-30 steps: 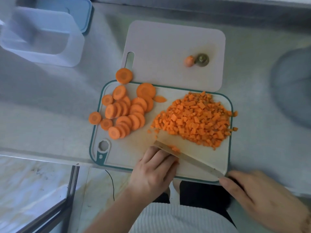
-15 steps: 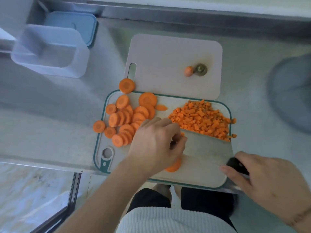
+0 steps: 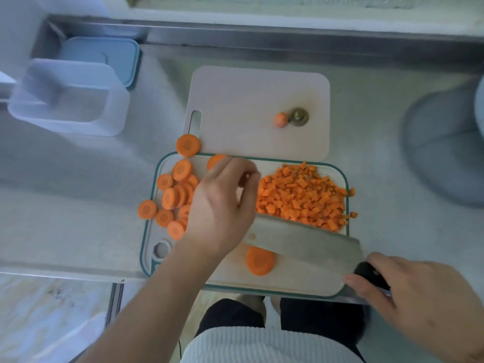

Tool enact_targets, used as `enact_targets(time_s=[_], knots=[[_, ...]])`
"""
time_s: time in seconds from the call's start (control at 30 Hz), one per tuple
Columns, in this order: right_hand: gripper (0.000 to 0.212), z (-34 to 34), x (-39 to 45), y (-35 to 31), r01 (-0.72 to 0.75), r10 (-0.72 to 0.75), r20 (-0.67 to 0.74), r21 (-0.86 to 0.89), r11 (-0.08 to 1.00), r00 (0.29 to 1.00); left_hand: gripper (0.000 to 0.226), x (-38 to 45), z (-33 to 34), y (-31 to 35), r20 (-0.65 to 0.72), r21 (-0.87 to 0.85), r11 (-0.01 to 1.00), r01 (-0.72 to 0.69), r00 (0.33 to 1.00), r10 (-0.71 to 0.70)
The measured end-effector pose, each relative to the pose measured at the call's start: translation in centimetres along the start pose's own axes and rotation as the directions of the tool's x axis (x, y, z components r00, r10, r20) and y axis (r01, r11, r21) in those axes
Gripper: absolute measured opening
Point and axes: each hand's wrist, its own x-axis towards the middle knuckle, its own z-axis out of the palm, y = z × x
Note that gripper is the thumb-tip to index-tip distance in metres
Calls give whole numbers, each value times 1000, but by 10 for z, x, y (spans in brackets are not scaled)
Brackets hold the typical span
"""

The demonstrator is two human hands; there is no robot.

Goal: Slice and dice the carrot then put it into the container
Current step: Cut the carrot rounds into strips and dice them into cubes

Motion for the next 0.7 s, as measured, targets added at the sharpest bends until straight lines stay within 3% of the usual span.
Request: enact_targets(time_s=[0.1,0.17,0.27,0.33,0.47,0.63,0.7], knots=[[55,2,-5,3,-104,96,83,95,990,992,13,-32,-18,1,-192,-47,999,13,981,-22],[63,4,-5,4,-197,160,175,220,955,971,14,-65,-16,-7,-207,-77,996,-46,978,29],[74,2,-1,0,-304,195,269,458,835,943,4,-108,3,-16,58,-87,975,-203,976,209],[81,0,2,-5,-348,190,332,525,776,924,13,-126,21,-20,213,-16,962,-272,939,269],[97,8,2,-10,-296,91,406,476,828,909,17,-132,37,-19,224,42,970,-240,948,225],[88,9,-4,-14,-261,46,459,419,870,887,12,-145,34,-23,209,-3,961,-276,940,271],[94,11,-8,-13,-235,39,469,368,900,882,12,-152,33,-24,230,4,953,-302,928,293]])
